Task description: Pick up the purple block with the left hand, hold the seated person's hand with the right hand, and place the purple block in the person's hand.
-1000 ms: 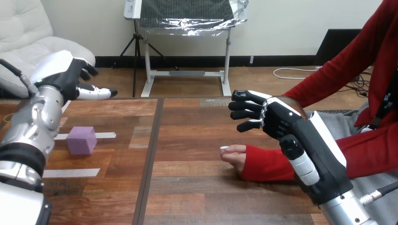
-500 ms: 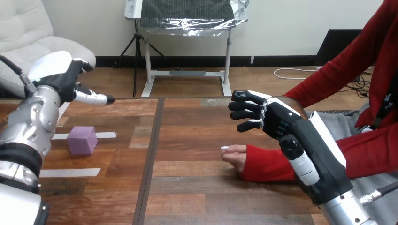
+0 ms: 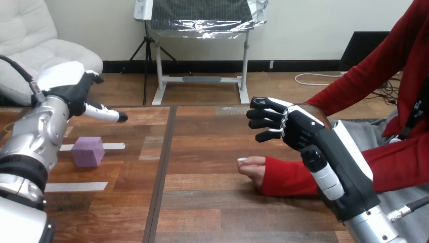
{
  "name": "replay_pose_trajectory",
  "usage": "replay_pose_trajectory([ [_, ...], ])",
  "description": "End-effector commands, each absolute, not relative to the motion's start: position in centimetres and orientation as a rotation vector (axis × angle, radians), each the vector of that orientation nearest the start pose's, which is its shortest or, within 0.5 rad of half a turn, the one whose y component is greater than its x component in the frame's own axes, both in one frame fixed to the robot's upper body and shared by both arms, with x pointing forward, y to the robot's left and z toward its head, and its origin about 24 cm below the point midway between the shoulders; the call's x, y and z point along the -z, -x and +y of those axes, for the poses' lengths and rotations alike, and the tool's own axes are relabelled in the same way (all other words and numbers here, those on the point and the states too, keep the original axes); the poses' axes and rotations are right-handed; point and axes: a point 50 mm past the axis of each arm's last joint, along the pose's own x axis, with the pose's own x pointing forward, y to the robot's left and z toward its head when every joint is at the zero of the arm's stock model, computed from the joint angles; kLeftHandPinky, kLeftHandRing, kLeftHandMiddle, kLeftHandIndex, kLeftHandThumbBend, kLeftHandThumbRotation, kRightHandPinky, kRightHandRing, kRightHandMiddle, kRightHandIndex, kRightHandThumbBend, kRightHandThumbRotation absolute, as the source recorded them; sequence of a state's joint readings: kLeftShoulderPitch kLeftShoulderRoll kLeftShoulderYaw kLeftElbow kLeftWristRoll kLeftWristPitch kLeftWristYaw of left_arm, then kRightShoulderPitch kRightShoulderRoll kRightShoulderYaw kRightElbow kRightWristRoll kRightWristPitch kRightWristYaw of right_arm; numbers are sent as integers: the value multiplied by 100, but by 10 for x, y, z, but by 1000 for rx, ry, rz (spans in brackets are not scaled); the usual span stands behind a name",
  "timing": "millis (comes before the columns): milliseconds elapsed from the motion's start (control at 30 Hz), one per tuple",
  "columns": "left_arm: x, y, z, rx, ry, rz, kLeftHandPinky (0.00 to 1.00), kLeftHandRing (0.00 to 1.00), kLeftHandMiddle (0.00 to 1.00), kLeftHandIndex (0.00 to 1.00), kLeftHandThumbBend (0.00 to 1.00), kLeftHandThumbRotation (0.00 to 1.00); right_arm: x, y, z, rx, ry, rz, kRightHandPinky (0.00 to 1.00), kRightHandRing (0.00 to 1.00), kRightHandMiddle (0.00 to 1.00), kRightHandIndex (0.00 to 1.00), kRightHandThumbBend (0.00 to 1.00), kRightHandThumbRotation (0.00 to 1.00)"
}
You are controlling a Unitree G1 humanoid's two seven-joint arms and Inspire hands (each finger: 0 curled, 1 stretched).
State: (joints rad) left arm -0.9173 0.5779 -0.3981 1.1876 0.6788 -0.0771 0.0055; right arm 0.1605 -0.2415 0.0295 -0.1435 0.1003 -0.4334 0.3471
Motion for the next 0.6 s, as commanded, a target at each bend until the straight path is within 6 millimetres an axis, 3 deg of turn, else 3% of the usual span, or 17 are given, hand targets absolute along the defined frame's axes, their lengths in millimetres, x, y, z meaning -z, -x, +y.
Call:
replay_pose_trajectory([
  [0,-120,-393,260,55,-1484,274,89,88,89,87,92,47,-96,-217,-170,-378,223,-459,68,76,79,81,99,100],
  [567,-117,-395,258,154,-1550,396,95,93,92,90,92,37,-96,-217,-170,-382,222,-455,68,76,78,81,100,100],
])
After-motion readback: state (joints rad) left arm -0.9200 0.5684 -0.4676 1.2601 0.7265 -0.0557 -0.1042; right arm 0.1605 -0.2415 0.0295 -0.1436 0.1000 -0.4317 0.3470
